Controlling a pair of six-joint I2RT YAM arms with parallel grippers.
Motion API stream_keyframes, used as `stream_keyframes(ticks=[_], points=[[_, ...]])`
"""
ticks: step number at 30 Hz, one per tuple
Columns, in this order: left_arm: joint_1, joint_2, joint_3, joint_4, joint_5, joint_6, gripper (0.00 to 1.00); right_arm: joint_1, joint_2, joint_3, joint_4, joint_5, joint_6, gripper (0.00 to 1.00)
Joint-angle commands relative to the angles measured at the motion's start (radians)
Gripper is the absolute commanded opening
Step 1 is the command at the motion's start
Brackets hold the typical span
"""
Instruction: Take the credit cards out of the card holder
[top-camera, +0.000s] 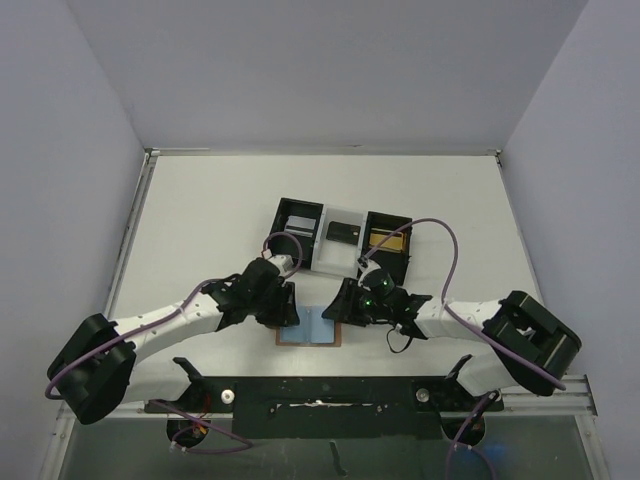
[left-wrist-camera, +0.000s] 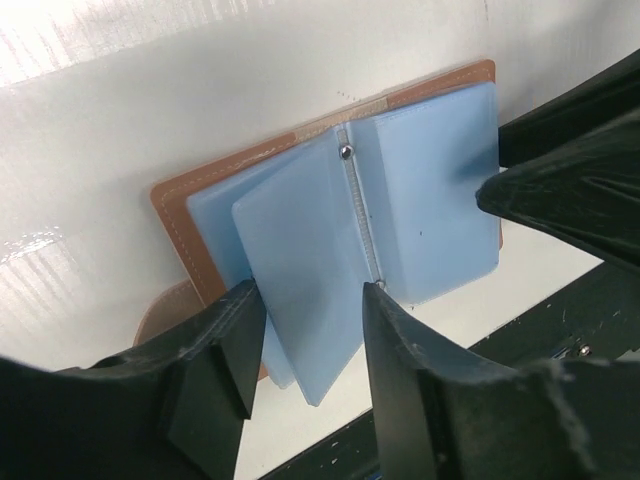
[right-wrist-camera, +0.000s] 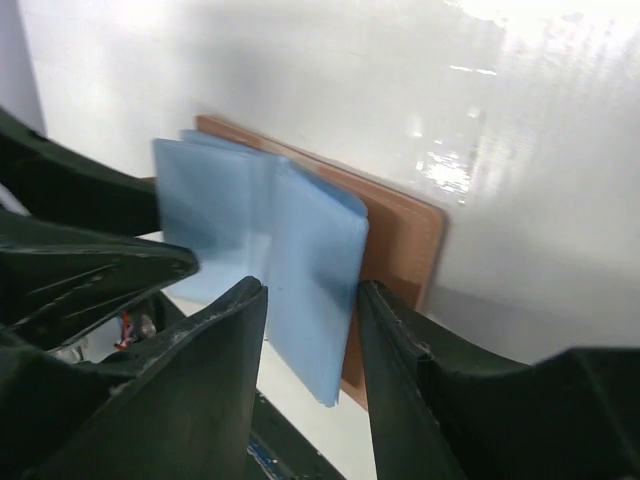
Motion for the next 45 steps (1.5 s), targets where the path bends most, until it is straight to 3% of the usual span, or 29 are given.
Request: stream_keyframes(ticks=[1, 10, 15, 20, 30, 41, 45], points=[[-0.006, -0.021, 0.044, -0.035, -0.02, 0.004, 0.44, 0.01, 0.041, 0.024, -0.037, 0.026, -0.023, 0.39], [-0.01, 0.04, 0.021, -0.016, -0.038, -0.044, 0.45, 0.024, 0.1, 0.03, -0.017, 0.034, -0.005, 0.21], [-0.012, -0.002, 0.053, -0.064, -0.071, -0.04, 0.54, 0.026, 0.102, 0.019, -0.008, 0.043, 0.007, 0.13], [-0.011, -0.075, 0.075, -0.11, -0.138, -0.05, 0.57, 0.026, 0.088, 0.017, -0.012, 0.051, 0.004, 0.06], [-0.006, -0.075, 0.02, -0.015, -0.107, -0.115, 0.59, 0.027, 0.074, 0.026, -0.013, 0.053, -0.015, 0.05], [-0.004, -0.06, 0.026, -0.079, -0.201, -0.127, 0.6, 0.027, 0.071, 0.03, -0.016, 0.055, -0.013, 0.06], [-0.005, -0.051, -0.011, -0.014, -0.157, -0.137, 0.55, 0.027, 0.075, 0.03, -0.012, 0.05, -0.014, 0.06]])
